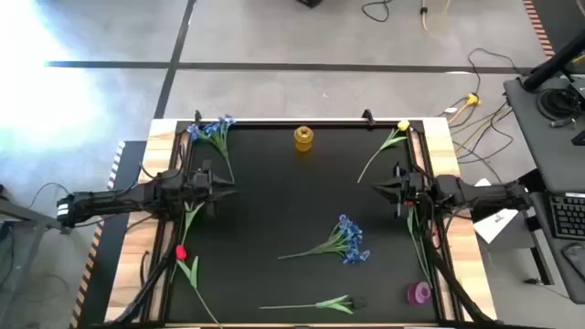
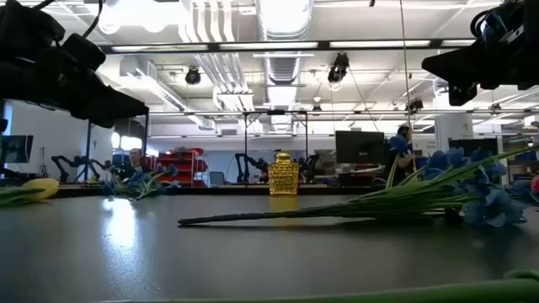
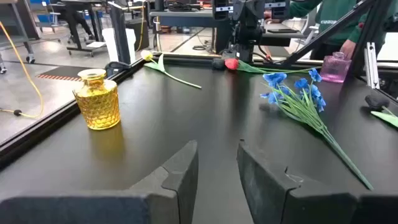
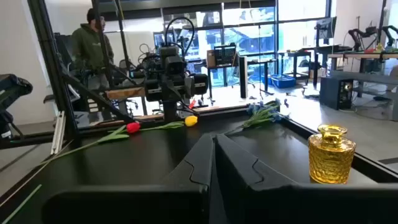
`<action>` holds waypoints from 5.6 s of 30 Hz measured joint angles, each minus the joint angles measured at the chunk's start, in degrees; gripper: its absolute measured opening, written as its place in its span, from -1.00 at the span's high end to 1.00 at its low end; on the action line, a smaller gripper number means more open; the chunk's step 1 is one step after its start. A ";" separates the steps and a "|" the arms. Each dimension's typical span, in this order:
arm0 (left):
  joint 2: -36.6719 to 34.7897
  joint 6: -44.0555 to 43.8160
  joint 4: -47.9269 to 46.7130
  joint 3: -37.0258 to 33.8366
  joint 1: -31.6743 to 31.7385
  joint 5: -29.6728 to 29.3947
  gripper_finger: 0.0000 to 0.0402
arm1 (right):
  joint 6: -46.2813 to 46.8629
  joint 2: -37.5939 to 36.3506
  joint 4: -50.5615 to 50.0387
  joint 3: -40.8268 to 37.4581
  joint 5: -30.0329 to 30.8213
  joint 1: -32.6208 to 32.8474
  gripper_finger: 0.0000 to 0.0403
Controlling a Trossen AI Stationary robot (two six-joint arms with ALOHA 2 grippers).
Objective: Sort flowers into vase by color
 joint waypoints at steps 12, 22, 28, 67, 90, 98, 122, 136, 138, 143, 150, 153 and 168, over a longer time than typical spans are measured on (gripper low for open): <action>-0.01 0.00 0.00 0.00 0.01 0.00 0.50 | -0.01 0.00 0.00 0.00 -0.01 0.00 0.94; 0.00 0.00 0.00 0.00 0.02 0.00 0.50 | -0.02 0.00 0.00 0.00 -0.02 0.00 0.94; -0.02 0.00 0.00 0.00 0.00 0.00 0.50 | -0.02 0.00 -0.02 0.00 0.00 0.02 0.94; 0.02 -0.02 0.00 0.00 0.00 0.00 0.50 | -63.44 0.66 1.51 0.00 4.49 -0.39 0.94; 0.09 0.00 0.00 0.00 0.00 0.02 0.50 | 12.13 1.00 7.71 0.04 -8.60 -0.35 0.94; 0.09 -0.01 0.00 0.00 0.02 0.02 0.50 | 57.54 0.98 8.35 0.04 12.54 -0.37 0.94; 0.37 -0.02 0.02 0.00 0.02 0.02 0.50 | 69.06 10.89 5.88 2.33 27.06 0.25 0.94; 0.37 -0.02 0.00 0.00 0.02 0.02 0.50 | 83.93 57.85 -27.66 38.75 10.92 2.74 0.06; 0.37 -0.01 0.00 0.00 0.01 0.02 0.50 | 89.58 63.51 -31.22 44.86 9.30 3.86 -0.12; 0.37 -0.02 0.00 0.00 0.00 0.02 0.50 | 102.73 76.59 -40.55 58.24 3.00 9.36 -0.44; 0.37 0.00 0.00 0.00 0.00 0.02 0.50 | 120.90 92.08 -49.03 69.47 -5.08 17.42 -0.61; 0.37 0.00 0.00 0.00 0.00 0.01 0.50 | 127.01 97.17 -48.31 70.53 -6.69 18.86 -0.60; 0.37 0.00 0.00 0.00 0.00 0.02 0.50 | 116.28 102.07 -47.72 70.60 -5.91 10.52 -0.12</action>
